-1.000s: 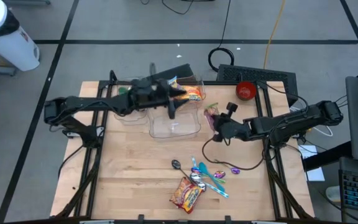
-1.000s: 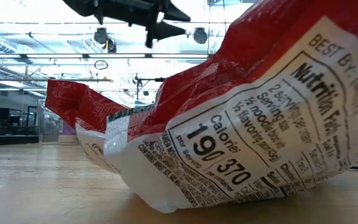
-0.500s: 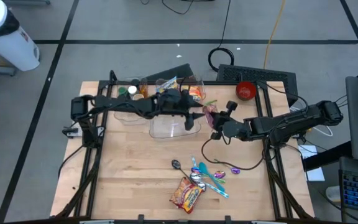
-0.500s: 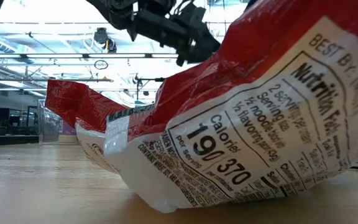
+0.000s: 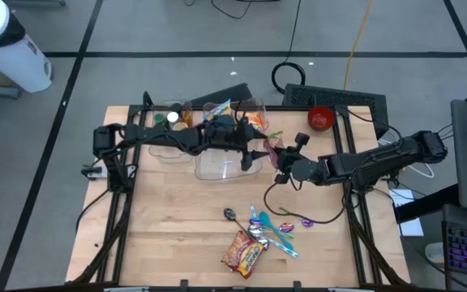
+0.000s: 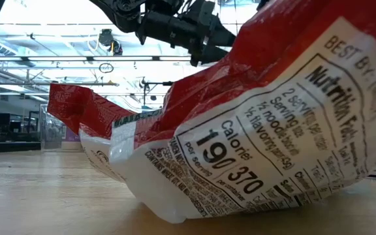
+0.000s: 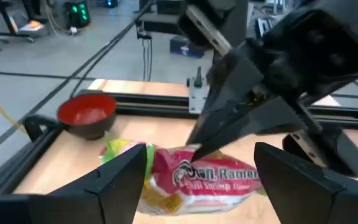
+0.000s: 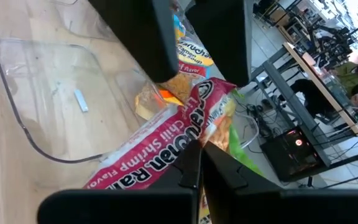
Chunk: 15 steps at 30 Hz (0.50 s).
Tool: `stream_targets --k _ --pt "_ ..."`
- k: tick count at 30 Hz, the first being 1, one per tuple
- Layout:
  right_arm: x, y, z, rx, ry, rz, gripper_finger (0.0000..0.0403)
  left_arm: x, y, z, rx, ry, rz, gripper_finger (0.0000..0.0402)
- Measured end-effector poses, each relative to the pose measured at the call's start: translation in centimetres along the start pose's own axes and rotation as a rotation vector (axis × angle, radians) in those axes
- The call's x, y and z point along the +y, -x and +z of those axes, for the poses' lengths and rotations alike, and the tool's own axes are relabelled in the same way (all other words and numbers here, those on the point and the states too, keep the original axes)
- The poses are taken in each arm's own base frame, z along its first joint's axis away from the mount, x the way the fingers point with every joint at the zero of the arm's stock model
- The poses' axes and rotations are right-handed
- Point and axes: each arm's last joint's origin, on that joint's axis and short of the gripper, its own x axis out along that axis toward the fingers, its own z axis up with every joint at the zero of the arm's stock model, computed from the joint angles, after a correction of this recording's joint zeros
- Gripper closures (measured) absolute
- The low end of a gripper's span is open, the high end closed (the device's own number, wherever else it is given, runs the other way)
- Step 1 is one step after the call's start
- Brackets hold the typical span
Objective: Pick & Place Food Item
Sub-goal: Put the green noodle pack into the top right transparent bin
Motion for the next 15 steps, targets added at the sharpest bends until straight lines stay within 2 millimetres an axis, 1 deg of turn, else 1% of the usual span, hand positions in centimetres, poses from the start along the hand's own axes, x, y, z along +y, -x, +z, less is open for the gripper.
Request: stream_targets --k 4,9,15 --pt "0.19 0.21 0.1 -0.011 -0.001 0.008 0.0403 0.13 -0.04 -0.54 0.047 0.019 0.021 0.0135" --pt "0.51 0.62 0.52 -0.048 -0.003 0.021 0.0403 0.63 0.04 -0.51 0.042 0.039 0.05 0.0191" --pt "0.68 0.86 0.74 -0.069 0.006 0.026 0.0403 0.45 0.01 -0.46 0.038 0.023 0.045 0.0244"
